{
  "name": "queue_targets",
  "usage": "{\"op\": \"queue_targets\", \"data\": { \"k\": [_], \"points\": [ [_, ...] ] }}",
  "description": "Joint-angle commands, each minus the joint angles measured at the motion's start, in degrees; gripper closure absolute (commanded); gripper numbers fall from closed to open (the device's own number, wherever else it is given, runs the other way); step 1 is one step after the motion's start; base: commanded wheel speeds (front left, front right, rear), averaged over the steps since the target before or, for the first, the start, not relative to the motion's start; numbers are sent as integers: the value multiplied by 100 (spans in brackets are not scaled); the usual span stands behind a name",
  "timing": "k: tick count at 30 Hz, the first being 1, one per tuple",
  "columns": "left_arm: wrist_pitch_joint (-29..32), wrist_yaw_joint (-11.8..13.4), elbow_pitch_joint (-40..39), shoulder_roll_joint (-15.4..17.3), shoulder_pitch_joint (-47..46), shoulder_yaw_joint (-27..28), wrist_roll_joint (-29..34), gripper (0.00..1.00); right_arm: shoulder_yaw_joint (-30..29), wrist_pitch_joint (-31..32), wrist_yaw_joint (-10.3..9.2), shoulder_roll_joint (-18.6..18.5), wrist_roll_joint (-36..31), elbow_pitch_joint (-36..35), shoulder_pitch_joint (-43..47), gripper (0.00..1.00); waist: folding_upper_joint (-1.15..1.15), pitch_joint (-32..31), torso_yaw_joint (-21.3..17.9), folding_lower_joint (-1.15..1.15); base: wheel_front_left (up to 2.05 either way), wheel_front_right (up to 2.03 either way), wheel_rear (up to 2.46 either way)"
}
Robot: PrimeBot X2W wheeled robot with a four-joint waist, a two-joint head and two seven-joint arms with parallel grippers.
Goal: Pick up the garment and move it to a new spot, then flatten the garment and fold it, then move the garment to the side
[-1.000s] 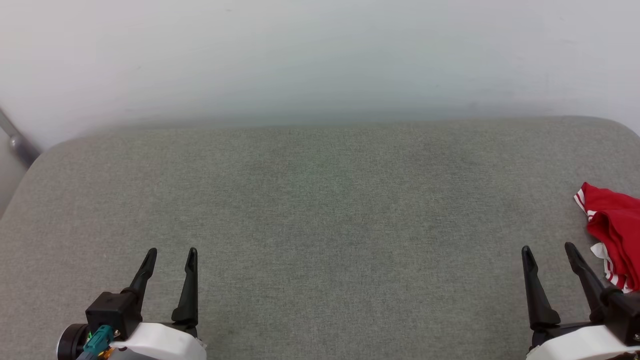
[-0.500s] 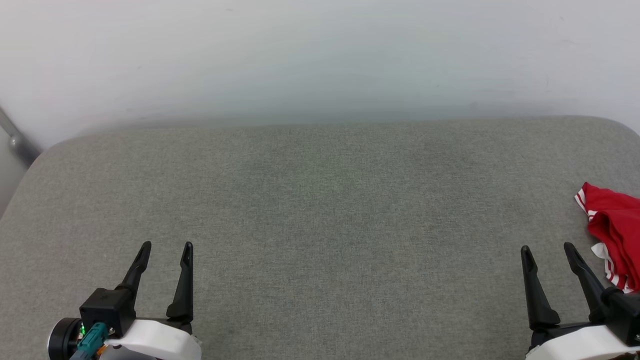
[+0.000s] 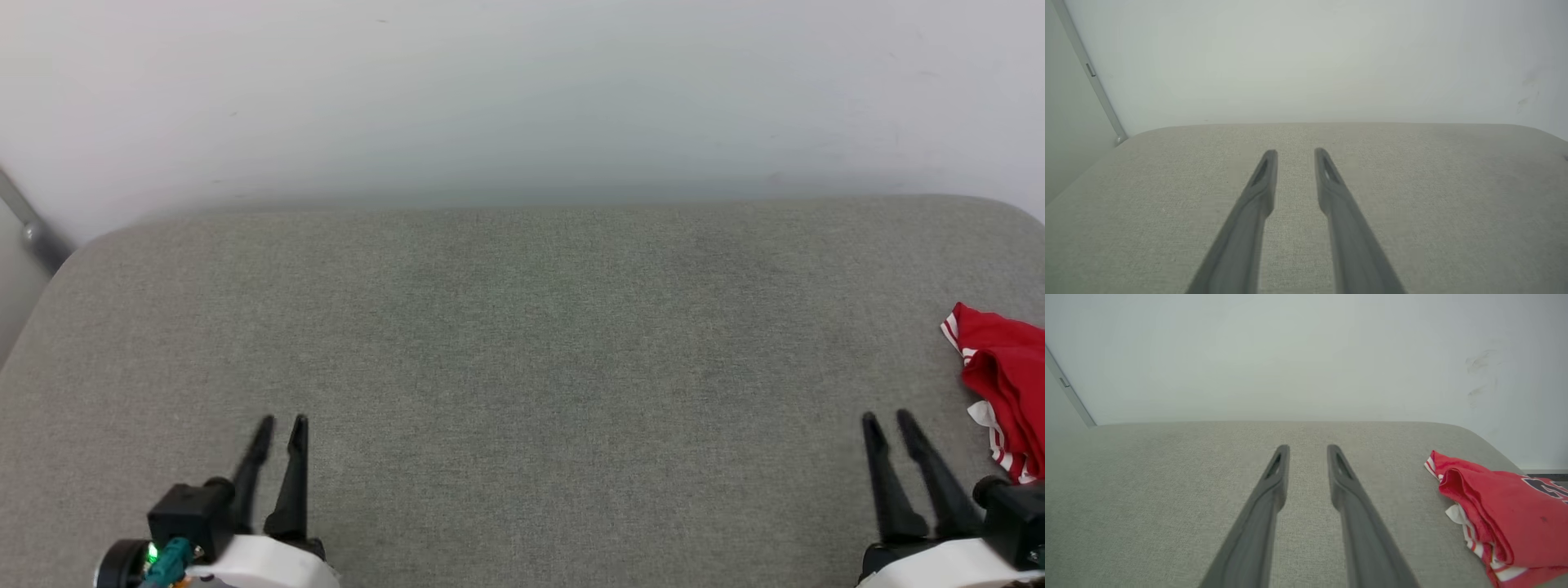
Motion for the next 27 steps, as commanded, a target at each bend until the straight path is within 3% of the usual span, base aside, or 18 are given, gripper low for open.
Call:
{"op": "queue_targets", "data": {
  "k": [1, 27],
  "points": [
    [1, -3, -7, -2, 0, 4, -11, 100, 3, -4, 0, 0, 12, -5, 1, 100, 0, 0, 0, 0, 0, 0, 0],
    [467, -537, 491, -534, -269, 581, -2186, 100, 124, 91, -1, -138, 2870, 730, -477, 100, 0, 6, 6, 0, 0, 0, 0]
  ]
}}
